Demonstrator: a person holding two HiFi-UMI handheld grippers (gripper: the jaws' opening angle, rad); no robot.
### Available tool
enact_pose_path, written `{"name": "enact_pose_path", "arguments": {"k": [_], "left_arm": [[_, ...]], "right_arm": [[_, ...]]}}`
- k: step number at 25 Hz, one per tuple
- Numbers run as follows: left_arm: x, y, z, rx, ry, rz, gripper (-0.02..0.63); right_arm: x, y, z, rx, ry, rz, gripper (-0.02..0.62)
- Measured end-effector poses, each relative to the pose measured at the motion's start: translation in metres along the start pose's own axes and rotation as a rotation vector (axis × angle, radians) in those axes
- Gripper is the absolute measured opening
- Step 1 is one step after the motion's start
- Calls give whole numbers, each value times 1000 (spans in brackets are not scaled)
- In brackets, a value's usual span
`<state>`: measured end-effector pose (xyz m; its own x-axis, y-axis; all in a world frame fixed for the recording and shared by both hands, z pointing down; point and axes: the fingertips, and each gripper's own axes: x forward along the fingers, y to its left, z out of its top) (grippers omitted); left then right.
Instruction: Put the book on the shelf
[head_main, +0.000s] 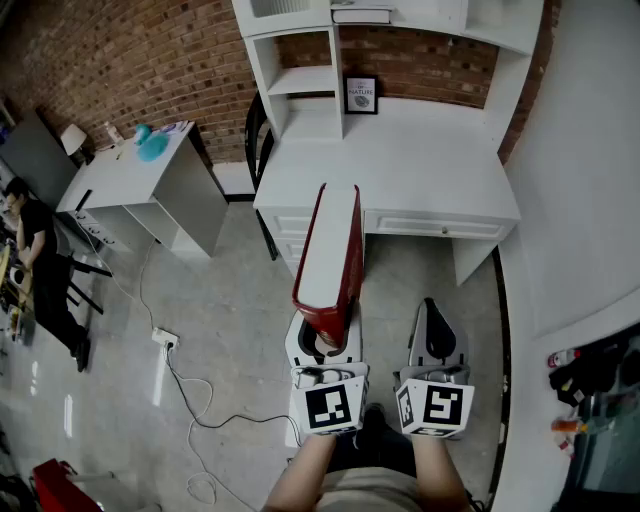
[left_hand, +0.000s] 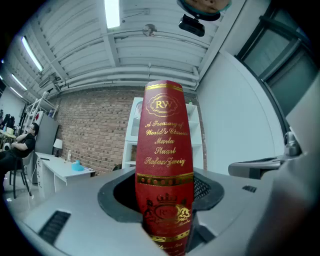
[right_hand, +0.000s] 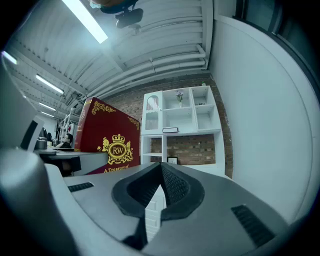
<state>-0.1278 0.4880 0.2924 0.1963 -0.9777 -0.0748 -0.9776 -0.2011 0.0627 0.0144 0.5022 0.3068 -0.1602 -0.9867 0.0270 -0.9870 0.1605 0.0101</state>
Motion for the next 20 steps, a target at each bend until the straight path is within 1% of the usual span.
{"name": "enact_pose_path", "arguments": {"k": [13,20], "left_arm": [[12,-4,-3,-8,3,-4,244],[22,-17,-6,-1,-3,10,244]], "right_arm": [[8,-5,-2,3,3,10,15],[10,-31,-2,-9,-6,-5,15]]}}
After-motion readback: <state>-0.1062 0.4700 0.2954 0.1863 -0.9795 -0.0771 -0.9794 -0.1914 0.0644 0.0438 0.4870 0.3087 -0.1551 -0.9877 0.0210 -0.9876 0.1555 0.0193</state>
